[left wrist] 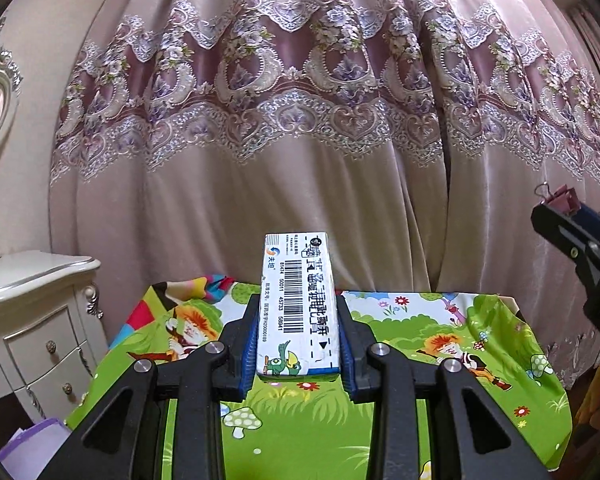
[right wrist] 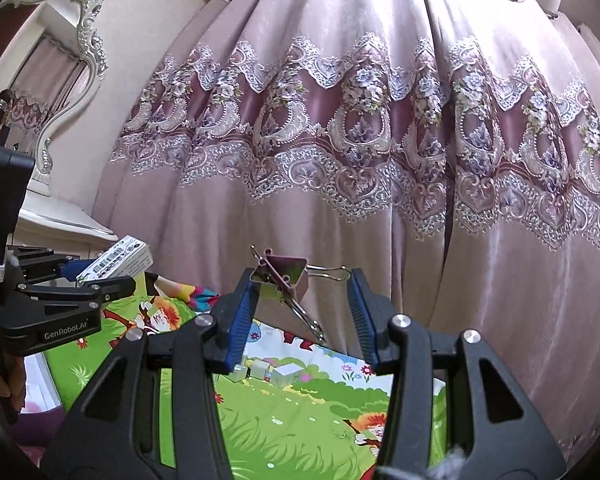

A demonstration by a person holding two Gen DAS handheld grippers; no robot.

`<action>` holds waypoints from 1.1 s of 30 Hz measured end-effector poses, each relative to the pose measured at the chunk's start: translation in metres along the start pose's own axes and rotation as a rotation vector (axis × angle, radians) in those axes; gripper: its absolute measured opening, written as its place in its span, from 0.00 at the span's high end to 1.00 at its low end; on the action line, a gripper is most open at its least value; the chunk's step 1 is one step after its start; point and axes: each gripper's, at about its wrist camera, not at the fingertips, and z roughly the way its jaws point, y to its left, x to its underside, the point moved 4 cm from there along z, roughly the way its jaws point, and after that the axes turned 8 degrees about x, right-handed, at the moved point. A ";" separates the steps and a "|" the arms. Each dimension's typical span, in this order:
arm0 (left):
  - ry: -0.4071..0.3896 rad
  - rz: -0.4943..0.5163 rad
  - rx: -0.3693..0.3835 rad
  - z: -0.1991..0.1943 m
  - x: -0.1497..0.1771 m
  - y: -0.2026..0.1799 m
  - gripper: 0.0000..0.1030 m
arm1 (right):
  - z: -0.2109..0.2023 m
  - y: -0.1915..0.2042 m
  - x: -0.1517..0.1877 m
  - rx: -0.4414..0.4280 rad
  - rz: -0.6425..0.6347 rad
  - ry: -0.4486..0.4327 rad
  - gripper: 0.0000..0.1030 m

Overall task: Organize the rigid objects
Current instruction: 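Carry the barcoded box and binder clip up and over to the storage box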

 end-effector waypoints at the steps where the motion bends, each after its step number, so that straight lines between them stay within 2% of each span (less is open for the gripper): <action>1: 0.002 -0.004 -0.003 -0.001 0.002 0.001 0.67 | 0.000 0.001 -0.001 -0.003 -0.001 0.000 0.52; 9: 0.027 -0.021 -0.018 -0.010 0.013 0.017 0.67 | -0.001 0.013 -0.004 -0.049 -0.007 0.010 0.52; 15: 0.052 -0.052 -0.051 -0.019 0.024 0.036 0.67 | -0.001 0.038 -0.004 -0.127 -0.025 0.028 0.52; 28: 0.134 -0.163 -0.169 -0.045 0.051 0.093 0.67 | -0.002 0.107 -0.002 -0.360 -0.076 0.063 0.52; 33: 0.201 -0.220 -0.227 -0.058 0.067 0.120 0.67 | 0.000 0.145 0.000 -0.505 -0.089 0.116 0.51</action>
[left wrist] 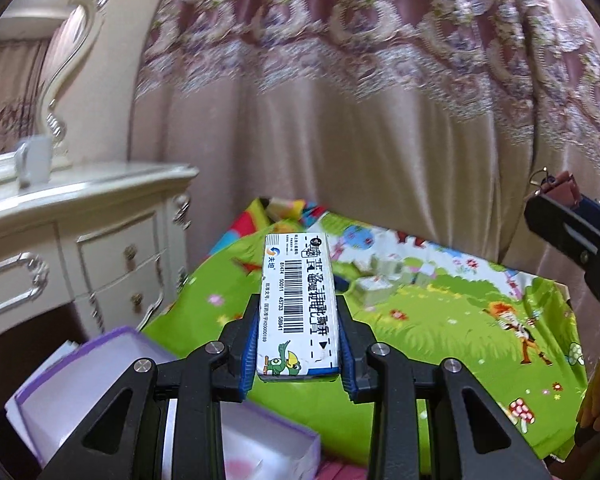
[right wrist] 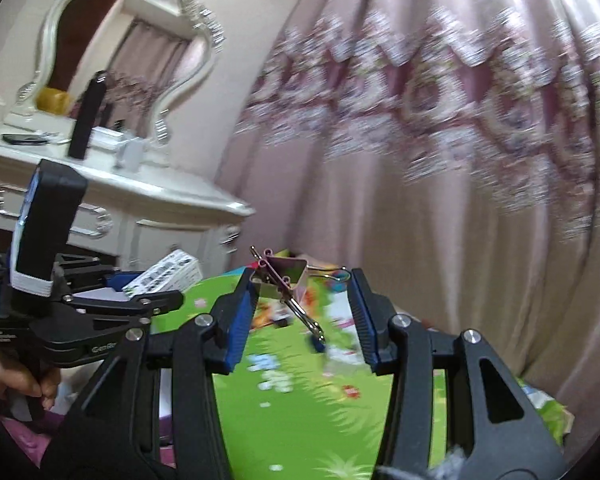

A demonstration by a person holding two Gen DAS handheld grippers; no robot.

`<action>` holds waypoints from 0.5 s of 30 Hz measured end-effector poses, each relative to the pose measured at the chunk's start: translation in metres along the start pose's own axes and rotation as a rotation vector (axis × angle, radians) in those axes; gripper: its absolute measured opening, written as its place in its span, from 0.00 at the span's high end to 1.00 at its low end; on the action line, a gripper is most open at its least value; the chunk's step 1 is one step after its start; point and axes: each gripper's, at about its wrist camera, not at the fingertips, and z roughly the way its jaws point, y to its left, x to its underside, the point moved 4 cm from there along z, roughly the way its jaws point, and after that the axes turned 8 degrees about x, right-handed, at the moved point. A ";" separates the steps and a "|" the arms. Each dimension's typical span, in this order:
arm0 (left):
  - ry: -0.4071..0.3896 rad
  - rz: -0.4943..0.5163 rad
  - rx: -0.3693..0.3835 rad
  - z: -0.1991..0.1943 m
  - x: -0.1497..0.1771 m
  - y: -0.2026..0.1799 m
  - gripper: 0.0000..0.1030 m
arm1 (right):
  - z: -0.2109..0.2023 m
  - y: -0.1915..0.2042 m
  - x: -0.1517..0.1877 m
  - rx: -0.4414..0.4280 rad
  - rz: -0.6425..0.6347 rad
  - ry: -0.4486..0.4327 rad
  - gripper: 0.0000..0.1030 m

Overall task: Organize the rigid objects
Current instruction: 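Carry the barcoded box and binder clip up and over to the storage box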

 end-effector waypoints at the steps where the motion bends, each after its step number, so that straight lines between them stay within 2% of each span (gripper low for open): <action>1: 0.021 -0.014 -0.014 0.000 0.003 0.008 0.67 | 0.003 0.006 0.000 -0.023 -0.003 0.010 0.51; 7: 0.079 -0.098 -0.086 -0.007 0.024 0.052 0.67 | 0.040 0.048 0.006 -0.200 -0.007 0.136 0.51; 15: 0.151 -0.215 -0.185 -0.015 0.055 0.113 0.67 | 0.081 0.114 0.036 -0.396 -0.064 0.342 0.52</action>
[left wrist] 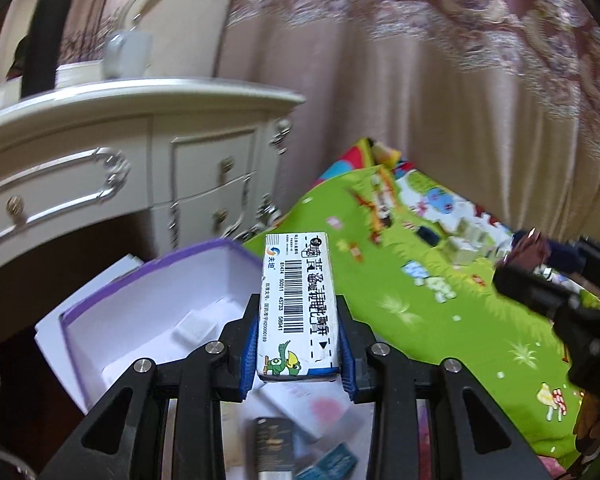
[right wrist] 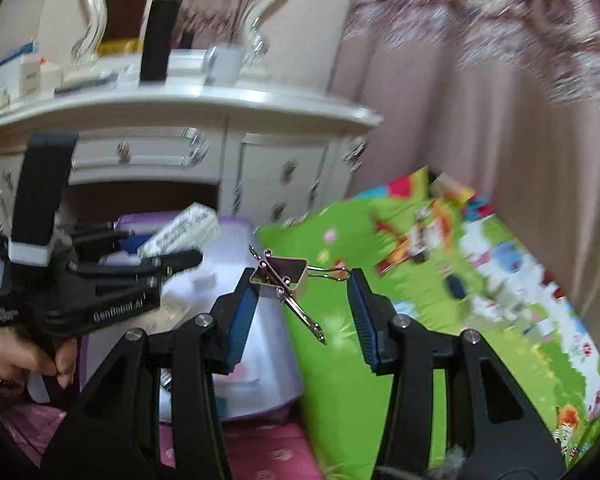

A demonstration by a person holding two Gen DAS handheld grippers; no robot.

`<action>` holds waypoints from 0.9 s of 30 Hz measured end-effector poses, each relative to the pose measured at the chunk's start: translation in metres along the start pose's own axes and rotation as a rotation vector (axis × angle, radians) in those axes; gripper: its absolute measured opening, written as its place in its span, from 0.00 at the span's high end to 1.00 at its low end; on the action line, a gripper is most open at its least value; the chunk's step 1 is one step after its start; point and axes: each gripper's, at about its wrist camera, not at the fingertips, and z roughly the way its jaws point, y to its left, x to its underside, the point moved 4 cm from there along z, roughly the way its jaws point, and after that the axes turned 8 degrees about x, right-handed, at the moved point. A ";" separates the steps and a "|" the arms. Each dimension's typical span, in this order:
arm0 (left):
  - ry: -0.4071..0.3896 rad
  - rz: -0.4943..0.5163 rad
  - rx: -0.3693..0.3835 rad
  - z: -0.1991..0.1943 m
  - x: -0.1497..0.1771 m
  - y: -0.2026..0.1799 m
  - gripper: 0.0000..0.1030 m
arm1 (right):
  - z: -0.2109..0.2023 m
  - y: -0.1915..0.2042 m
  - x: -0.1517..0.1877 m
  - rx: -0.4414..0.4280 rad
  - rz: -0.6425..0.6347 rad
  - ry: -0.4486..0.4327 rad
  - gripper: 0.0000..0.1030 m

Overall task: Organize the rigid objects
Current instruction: 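Carry the barcoded box and binder clip up and over to the storage box, then open both tools to drop the box and clip into the storage box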

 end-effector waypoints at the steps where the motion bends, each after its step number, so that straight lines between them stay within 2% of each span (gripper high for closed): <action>1: 0.007 -0.010 -0.009 0.000 0.002 0.006 0.67 | 0.008 0.006 0.002 -0.020 -0.009 0.019 0.51; 9: 0.125 -0.154 -0.059 0.022 0.018 0.063 0.67 | 0.067 0.056 0.022 -0.176 -0.065 0.175 0.52; 14: 0.190 -0.220 -0.092 0.028 0.029 0.090 0.67 | 0.080 0.069 0.033 -0.232 -0.057 0.215 0.51; 19: 0.257 -0.257 -0.128 0.032 0.038 0.103 0.64 | 0.092 0.074 0.041 -0.301 -0.036 0.265 0.51; 20: 0.263 -0.264 -0.146 0.032 0.038 0.104 0.60 | 0.093 0.074 0.043 -0.322 -0.027 0.277 0.51; 21: 0.265 -0.265 -0.176 0.032 0.037 0.104 0.44 | 0.094 0.073 0.044 -0.341 -0.015 0.278 0.49; 22: 0.262 -0.261 -0.203 0.031 0.036 0.103 0.27 | 0.093 0.072 0.044 -0.355 -0.007 0.281 0.42; 24: 0.228 -0.239 -0.225 0.029 0.030 0.093 0.17 | 0.091 0.062 0.046 -0.365 0.022 0.273 0.31; 27: 0.209 -0.169 -0.184 0.037 0.018 0.064 0.17 | 0.084 0.021 0.049 -0.286 0.099 0.226 0.28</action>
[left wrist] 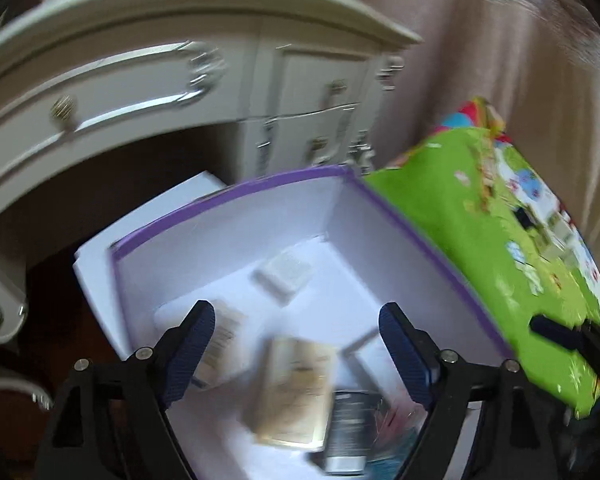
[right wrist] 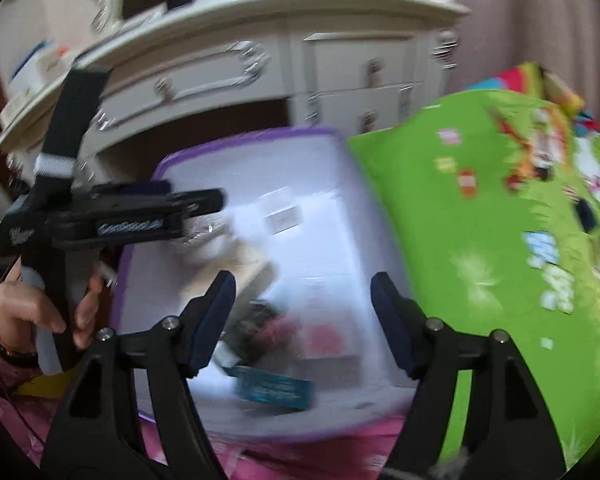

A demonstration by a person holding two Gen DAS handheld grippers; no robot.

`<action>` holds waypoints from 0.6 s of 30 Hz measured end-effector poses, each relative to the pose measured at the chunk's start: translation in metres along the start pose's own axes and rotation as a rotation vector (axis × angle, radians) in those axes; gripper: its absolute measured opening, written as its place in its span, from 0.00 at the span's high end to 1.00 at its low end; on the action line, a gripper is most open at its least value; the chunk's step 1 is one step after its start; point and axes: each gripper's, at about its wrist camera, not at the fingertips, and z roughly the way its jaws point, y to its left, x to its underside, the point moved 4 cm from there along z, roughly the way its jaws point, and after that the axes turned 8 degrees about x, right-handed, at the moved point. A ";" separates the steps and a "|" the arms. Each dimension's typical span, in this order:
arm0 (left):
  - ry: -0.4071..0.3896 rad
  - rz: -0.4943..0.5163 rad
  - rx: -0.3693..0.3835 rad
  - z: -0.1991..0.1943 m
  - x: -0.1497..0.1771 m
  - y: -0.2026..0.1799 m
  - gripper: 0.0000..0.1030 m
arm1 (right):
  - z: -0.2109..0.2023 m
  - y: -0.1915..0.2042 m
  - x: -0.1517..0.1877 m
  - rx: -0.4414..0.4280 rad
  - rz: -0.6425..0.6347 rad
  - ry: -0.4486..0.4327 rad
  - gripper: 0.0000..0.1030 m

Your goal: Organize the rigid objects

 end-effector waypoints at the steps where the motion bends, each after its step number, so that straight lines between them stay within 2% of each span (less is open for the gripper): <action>1: 0.009 0.046 0.036 0.004 -0.002 -0.019 0.16 | -0.006 -0.020 0.002 0.051 0.029 -0.016 0.26; 2: 0.020 0.082 0.065 0.008 -0.003 -0.034 0.16 | -0.009 -0.037 0.004 0.095 0.054 -0.027 0.25; 5: 0.079 0.218 0.171 0.028 -0.003 -0.097 0.15 | -0.017 -0.121 0.024 0.246 0.232 -0.021 0.15; 7: 0.133 0.330 0.286 0.048 -0.005 -0.154 0.15 | -0.022 -0.176 0.047 0.323 0.354 0.021 0.15; 9: 0.176 0.456 0.364 0.069 -0.009 -0.203 0.15 | -0.032 -0.228 0.077 0.386 0.471 0.056 0.15; 11: 0.231 0.614 0.460 0.104 -0.014 -0.259 0.14 | -0.043 -0.264 0.099 0.432 0.538 0.069 0.15; 14: 0.229 0.796 0.472 0.153 -0.029 -0.319 0.14 | -0.059 -0.300 0.125 0.488 0.586 0.081 0.15; 18: 0.211 0.962 0.469 0.202 -0.048 -0.380 0.14 | -0.073 -0.329 0.155 0.533 0.632 0.104 0.15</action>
